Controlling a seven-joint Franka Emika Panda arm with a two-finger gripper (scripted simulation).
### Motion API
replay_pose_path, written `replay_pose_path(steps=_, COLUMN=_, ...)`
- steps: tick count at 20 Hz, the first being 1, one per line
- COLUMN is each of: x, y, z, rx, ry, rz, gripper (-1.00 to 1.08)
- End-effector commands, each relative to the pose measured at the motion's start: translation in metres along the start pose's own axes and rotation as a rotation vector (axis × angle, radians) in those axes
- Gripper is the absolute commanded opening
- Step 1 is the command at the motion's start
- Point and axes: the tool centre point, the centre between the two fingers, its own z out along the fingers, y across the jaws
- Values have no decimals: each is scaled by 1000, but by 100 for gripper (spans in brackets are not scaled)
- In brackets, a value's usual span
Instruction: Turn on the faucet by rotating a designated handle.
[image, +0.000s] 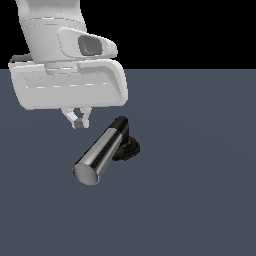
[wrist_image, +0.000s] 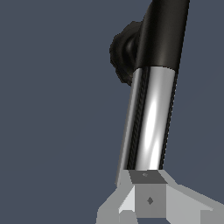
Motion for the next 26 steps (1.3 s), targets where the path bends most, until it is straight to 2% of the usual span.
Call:
replay_pose_path(steps=1, x=-4, y=-8, z=19, rx=11, ry=1, rz=14, gripper=-100)
replay_pose_path(steps=12, x=-28, y=-31, z=74, rx=54, ry=-5, rz=63, gripper=-100)
replay_pose_path(steps=26, x=-35, y=-33, z=87, rx=67, ry=-9, rz=76, gripper=-100)
